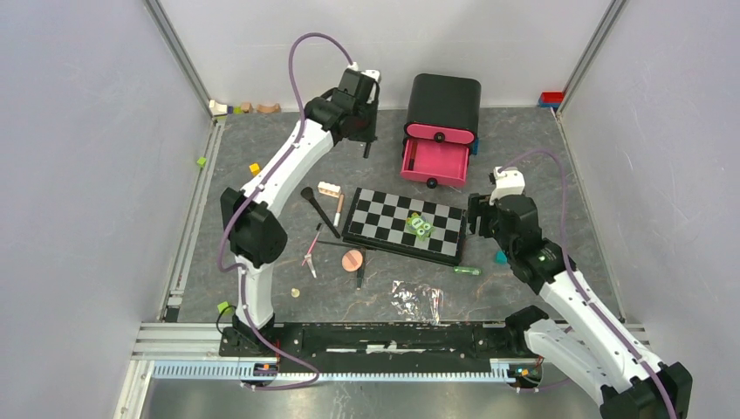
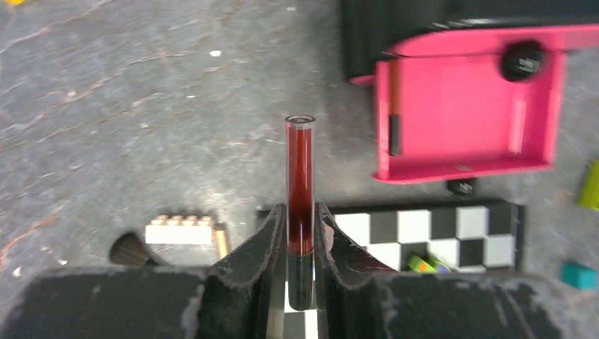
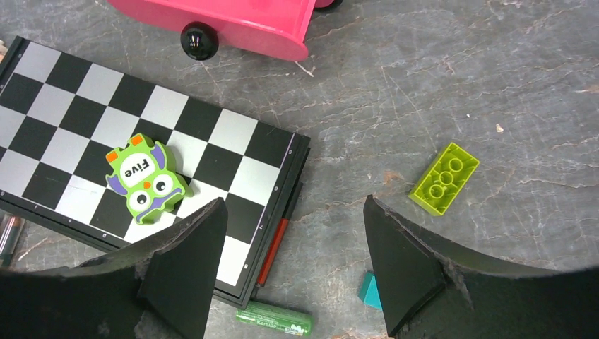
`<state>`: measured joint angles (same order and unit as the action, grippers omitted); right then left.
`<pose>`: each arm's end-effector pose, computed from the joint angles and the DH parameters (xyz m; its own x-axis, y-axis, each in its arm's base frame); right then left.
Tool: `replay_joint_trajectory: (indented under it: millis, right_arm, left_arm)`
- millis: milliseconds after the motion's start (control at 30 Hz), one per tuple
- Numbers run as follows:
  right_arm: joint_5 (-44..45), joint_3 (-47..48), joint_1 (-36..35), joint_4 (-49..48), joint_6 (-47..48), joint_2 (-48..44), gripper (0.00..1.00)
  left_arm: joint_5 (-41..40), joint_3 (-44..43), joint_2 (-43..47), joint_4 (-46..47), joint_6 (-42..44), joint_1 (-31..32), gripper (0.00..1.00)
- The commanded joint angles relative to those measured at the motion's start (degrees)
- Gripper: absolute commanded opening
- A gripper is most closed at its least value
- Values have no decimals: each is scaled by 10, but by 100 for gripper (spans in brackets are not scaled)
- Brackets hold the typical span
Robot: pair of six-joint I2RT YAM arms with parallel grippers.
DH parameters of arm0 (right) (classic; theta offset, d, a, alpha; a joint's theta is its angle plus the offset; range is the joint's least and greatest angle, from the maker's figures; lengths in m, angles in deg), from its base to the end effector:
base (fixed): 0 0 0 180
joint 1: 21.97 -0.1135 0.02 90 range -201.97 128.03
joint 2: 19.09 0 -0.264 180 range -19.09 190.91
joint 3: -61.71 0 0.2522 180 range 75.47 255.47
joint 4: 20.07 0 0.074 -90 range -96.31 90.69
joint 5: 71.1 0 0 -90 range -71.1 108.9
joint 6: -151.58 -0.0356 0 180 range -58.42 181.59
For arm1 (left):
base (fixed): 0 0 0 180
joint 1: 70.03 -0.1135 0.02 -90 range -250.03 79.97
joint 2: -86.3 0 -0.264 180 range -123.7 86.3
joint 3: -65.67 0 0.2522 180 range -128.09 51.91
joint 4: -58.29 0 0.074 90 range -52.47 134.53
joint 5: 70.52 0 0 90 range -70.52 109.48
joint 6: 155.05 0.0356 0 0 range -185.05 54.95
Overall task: Organize the makeup
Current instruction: Pick up the makeup from the center of the board, then place the makeup in the drawer.
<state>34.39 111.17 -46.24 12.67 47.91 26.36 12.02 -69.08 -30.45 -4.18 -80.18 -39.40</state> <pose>0.1692 0.0659 0.2672 -0.4689 0.0384 -0.8824 -0.0739 0.9938 0.0825 0.3953 -0.2287 0.3506 -0.6929 0.1095 -0.7126 0.2534 0.9623 -0.0985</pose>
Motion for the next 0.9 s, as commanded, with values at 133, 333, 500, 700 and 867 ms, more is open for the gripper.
replay_joint_trajectory:
  millis: [133, 333, 500, 700, 867]
  right_arm:
    - [38, 1, 1, -2, -10, -29, 78]
    - [40, 0, 0, -1, -15, -38, 78]
    - [48, 2, 1, 5, -11, -45, 78]
    - [55, 7, 1, 16, -11, -55, 78]
    - [58, 10, 1, 28, -12, -69, 78]
  left_arm:
    - [127, 9, 33, 27, -45, 73, 2]
    - [177, 20, 4, 72, -113, 87, 2]
    - [179, -9, -38, 95, -152, 86, 2]
    - [197, -80, -116, 100, -189, 82, 2]
    - [216, -90, -154, 128, -228, 67, 2]
